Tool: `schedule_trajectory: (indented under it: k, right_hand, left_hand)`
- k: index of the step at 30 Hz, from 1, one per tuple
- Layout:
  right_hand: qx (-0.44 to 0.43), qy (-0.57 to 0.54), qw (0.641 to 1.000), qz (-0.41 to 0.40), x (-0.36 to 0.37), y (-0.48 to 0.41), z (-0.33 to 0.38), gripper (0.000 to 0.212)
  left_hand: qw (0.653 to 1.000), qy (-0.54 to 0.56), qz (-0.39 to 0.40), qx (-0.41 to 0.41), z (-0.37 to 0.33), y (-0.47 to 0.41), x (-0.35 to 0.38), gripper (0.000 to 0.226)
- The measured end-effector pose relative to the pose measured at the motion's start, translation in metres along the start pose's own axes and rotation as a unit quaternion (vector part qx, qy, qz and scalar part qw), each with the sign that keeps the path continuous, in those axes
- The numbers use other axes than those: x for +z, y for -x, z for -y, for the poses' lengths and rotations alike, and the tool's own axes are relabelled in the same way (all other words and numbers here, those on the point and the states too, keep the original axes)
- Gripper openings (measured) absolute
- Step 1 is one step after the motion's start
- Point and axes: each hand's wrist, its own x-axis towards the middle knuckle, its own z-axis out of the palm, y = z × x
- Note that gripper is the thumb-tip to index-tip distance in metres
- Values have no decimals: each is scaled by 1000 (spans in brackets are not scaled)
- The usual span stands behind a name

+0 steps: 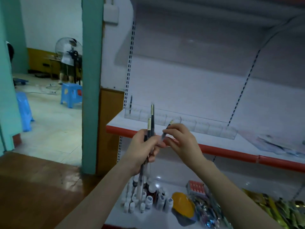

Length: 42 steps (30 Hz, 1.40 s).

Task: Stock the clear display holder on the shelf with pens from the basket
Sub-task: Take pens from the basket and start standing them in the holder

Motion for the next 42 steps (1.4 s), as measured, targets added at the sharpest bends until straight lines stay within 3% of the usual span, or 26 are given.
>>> schedule_trajectory:
  k: [6,11,15,25,33,42]
  right_hand:
    - [1,-16,1000,4,16,-24,-28,24]
    - [192,-169,967,-6,67,-85,-42,13]
    - [262,-256,931,-3,121,-147,-56,17]
    - [287,-214,933,-22,225,-236,-103,22]
    - [266,-160,950,38,245,-251,-115,22]
    - [276,-156,942,109,257,-236,-113,20]
  left_hand:
    - [999,20,-42,0,-5,-29,-1,9]
    - [989,-9,-148,8,2,-85,-41,12]
    - [980,-33,-192,33,4,-134,-81,17]
    - [975,-36,-214,41,16,-210,-143,16]
    - [976,-58,-206,41,25,-232,-154,16]
    - [978,-61,-190,59,22,-237,-149,10]
